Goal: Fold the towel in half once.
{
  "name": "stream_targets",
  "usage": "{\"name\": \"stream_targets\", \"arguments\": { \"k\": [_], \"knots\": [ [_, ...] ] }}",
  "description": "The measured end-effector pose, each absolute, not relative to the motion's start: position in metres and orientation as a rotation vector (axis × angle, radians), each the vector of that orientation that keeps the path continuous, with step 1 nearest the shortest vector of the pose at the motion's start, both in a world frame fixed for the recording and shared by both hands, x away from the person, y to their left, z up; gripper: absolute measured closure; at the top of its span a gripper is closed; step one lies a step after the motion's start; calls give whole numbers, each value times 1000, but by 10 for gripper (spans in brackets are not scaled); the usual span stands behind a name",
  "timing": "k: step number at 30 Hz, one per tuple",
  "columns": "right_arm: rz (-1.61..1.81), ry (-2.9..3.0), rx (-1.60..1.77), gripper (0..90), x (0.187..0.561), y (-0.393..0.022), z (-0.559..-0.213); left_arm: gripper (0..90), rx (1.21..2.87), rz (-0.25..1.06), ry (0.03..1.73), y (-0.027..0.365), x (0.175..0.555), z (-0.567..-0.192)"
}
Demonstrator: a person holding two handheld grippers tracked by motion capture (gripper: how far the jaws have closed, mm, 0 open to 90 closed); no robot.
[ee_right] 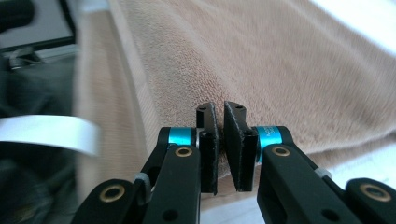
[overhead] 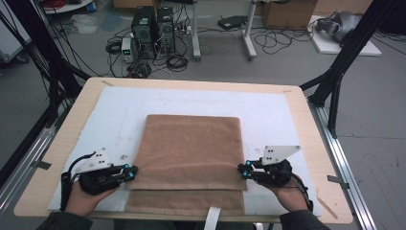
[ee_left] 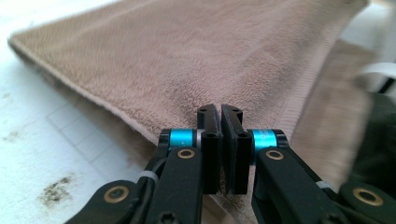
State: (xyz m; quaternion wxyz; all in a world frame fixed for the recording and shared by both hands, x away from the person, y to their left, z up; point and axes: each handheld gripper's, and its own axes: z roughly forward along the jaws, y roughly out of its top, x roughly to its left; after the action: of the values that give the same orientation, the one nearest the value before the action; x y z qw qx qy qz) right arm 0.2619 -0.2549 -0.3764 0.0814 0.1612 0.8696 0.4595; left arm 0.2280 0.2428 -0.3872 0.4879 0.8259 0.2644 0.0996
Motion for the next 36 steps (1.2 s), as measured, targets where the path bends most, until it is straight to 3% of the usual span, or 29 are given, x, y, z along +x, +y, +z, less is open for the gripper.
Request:
{"name": "stream_targets", "arguments": {
  "k": [2,5,11,20,24,26,36],
  "knots": [
    [1427,2642,433,776,255,-258,-370,819,2003,201,618,245,220,-385],
    [1449,2667,440,690,255,-259,-372,631,2027,176,636,244,223,-393],
    [1404,2719,524,658,278,-249,-398,606,2092,192,620,229,240,-412],
    [1317,2815,515,665,277,-226,-433,682,2176,202,629,221,249,-444],
    [1270,2829,488,792,272,-221,-444,864,2158,212,638,222,249,-445],
    [1259,2838,473,866,272,-220,-442,880,2167,234,627,221,247,-443],
    [1323,2776,338,894,257,-218,-398,888,2042,227,609,240,228,-413]
  ]
}}
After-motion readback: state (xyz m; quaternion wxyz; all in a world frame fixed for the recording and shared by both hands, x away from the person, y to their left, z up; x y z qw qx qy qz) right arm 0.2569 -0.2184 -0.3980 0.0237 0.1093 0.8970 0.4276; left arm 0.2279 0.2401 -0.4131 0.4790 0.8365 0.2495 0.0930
